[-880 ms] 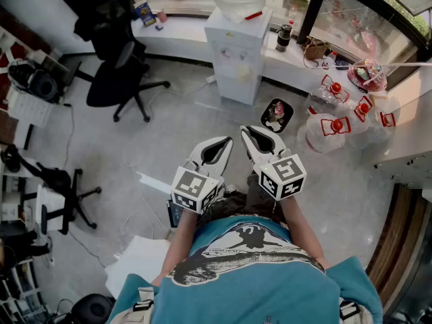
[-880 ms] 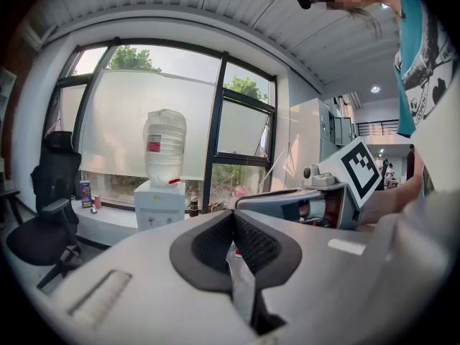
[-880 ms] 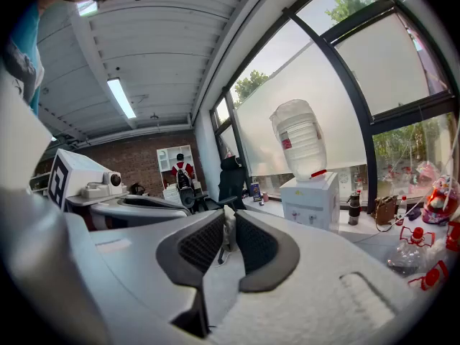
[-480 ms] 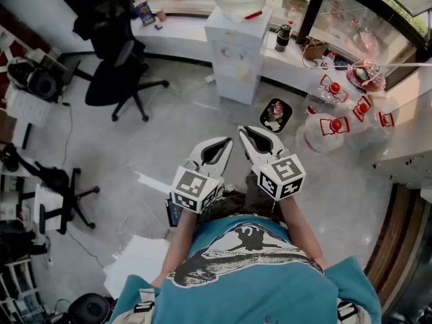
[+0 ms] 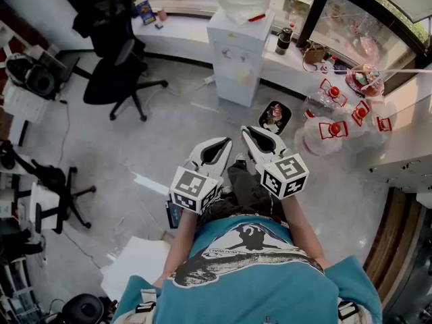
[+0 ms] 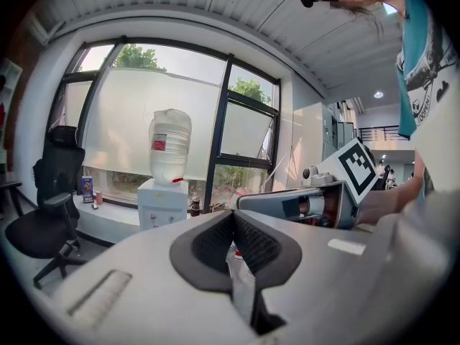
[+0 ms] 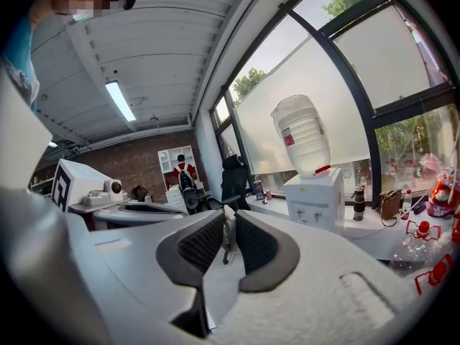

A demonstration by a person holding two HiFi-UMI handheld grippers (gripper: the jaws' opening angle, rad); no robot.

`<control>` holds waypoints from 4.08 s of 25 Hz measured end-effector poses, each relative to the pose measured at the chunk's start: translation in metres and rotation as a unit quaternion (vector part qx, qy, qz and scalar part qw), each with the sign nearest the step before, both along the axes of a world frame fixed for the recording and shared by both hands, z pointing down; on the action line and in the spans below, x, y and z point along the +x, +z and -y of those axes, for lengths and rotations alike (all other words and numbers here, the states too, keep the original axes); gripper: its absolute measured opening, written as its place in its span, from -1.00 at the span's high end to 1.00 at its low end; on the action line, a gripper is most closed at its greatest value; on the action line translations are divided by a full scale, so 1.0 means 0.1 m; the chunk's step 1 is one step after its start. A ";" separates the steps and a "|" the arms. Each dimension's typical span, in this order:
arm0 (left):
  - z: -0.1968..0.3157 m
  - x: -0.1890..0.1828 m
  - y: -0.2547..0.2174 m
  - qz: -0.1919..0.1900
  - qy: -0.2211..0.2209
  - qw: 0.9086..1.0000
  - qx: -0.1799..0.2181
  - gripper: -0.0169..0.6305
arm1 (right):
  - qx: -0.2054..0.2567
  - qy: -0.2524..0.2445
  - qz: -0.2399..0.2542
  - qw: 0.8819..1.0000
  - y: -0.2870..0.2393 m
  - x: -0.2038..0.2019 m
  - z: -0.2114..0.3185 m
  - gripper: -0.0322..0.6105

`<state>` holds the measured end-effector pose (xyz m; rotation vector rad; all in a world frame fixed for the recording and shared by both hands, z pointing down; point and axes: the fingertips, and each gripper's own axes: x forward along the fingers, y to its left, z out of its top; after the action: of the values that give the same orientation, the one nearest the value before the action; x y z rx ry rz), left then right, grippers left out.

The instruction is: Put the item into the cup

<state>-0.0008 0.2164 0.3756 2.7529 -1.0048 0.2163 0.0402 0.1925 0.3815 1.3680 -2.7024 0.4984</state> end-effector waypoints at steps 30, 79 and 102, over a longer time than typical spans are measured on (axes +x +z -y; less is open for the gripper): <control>2.06 -0.17 0.15 0.019 -0.030 0.998 -0.047 0.91 | -0.052 -0.027 0.006 0.998 0.21 -0.04 2.24 0.74; 3.34 0.28 0.60 0.097 0.127 0.983 -0.087 0.91 | -0.131 0.159 0.068 0.976 1.10 0.75 3.16 0.74; 3.99 0.03 1.16 0.102 0.249 0.961 -0.062 0.91 | -0.171 0.246 0.002 0.954 2.24 0.70 3.97 0.74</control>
<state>0.0027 -0.1828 0.4912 2.8549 -0.2971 0.6241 0.1098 -0.2050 0.6056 1.9123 -2.1143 0.9473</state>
